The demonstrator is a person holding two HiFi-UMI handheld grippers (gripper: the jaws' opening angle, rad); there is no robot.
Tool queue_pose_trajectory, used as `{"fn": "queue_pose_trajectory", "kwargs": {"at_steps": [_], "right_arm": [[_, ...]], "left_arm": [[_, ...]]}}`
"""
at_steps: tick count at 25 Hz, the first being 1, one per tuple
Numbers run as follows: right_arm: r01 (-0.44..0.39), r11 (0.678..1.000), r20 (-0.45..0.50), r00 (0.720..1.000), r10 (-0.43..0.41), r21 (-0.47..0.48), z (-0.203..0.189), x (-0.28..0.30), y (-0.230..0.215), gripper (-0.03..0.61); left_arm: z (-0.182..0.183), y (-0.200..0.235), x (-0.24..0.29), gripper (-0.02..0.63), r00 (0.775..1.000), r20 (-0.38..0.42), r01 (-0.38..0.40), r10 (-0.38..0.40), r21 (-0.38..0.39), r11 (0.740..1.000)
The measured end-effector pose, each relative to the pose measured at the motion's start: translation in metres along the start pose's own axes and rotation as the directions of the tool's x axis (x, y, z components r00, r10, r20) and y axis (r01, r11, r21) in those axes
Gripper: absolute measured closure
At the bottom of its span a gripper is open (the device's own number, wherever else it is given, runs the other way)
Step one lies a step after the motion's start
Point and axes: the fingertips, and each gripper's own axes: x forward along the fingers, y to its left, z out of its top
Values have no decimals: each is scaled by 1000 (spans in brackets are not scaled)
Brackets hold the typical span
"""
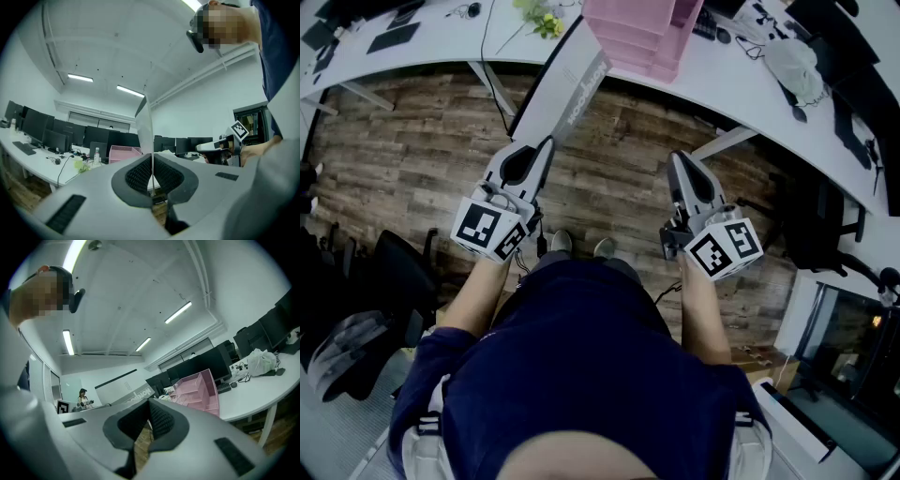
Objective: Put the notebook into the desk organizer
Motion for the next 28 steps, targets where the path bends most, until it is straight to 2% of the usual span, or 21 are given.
{"fn": "queue_pose_trajectory", "kwargs": {"at_steps": [28], "right_arm": [[-3, 999, 16, 1000, 2, 40, -1, -23, -17, 574]], "left_arm": [[-4, -28, 4, 578, 1000, 1, -18, 18, 1, 1000]]}}
